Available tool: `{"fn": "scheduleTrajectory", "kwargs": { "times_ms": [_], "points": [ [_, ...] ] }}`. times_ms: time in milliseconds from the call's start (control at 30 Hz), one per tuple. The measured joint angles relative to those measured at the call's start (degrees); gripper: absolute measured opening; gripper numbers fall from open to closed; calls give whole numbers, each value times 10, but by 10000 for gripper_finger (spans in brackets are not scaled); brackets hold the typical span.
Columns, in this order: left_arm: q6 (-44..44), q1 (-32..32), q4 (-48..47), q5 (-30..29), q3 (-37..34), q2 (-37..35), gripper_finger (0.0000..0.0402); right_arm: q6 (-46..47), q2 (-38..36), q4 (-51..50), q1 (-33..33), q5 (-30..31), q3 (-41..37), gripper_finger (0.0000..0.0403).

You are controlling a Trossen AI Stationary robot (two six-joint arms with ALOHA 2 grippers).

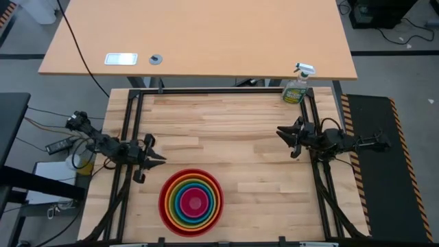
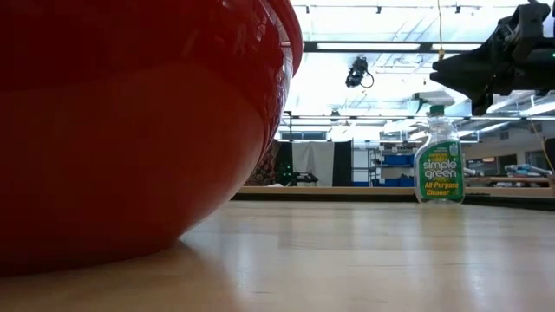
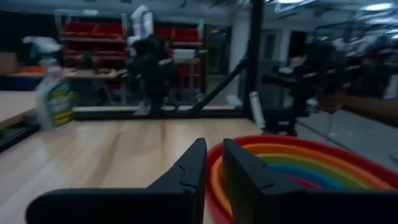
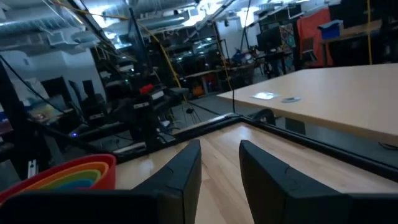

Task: Nest bowls inside each other
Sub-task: Return to Home Position

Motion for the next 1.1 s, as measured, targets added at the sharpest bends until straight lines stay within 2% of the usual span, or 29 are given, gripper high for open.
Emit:
{"fn": "scheduleTrajectory", "kwargs": {
  "times_ms": [100,300,500,667,867,1100],
  "points": [
    [12,0,15,20,0,-1,43,3,0,1,0,3,0,118],
    [84,0,37,20,0,-1,31,45,2,-6,0,36,0,118],
    [127,0,41,31,0,-1,17,21,4,-34,0,40,0,118],
    [159,1,58,54,0,-1,4,20,3,-14,0,82,0,118],
    [146,24,66,59,0,-1,5,19,3,-12,0,94,0,118],
    [88,28,67,60,0,-1,11,19,3,-12,0,93,0,118]
  ]
}}
